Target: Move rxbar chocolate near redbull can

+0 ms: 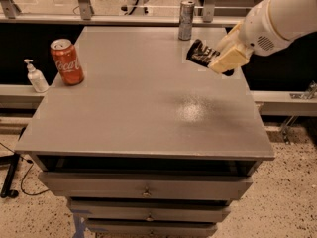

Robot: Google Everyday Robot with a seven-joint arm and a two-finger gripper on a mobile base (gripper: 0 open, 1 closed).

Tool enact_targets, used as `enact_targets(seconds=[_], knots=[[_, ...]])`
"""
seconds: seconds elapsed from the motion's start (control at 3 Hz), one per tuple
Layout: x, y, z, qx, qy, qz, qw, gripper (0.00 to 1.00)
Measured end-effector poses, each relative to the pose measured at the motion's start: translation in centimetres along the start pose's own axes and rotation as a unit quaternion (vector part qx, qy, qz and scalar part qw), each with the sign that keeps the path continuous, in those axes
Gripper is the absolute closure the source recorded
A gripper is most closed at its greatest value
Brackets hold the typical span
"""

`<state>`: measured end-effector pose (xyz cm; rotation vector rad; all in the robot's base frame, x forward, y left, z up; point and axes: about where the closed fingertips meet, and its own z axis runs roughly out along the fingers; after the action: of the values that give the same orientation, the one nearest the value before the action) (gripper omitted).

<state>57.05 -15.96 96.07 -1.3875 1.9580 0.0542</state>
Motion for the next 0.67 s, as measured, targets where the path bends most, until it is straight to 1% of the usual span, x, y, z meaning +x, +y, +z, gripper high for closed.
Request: enact_targets(seconds=[0.33, 0.67], knots=[[-1.0, -5.4, 2.2, 0.043, -0.012, -0.004, 0.999, 1.0], [-2.0, -11.4, 5.4, 0.068, -0.022, 0.0, 0.9974, 1.0]])
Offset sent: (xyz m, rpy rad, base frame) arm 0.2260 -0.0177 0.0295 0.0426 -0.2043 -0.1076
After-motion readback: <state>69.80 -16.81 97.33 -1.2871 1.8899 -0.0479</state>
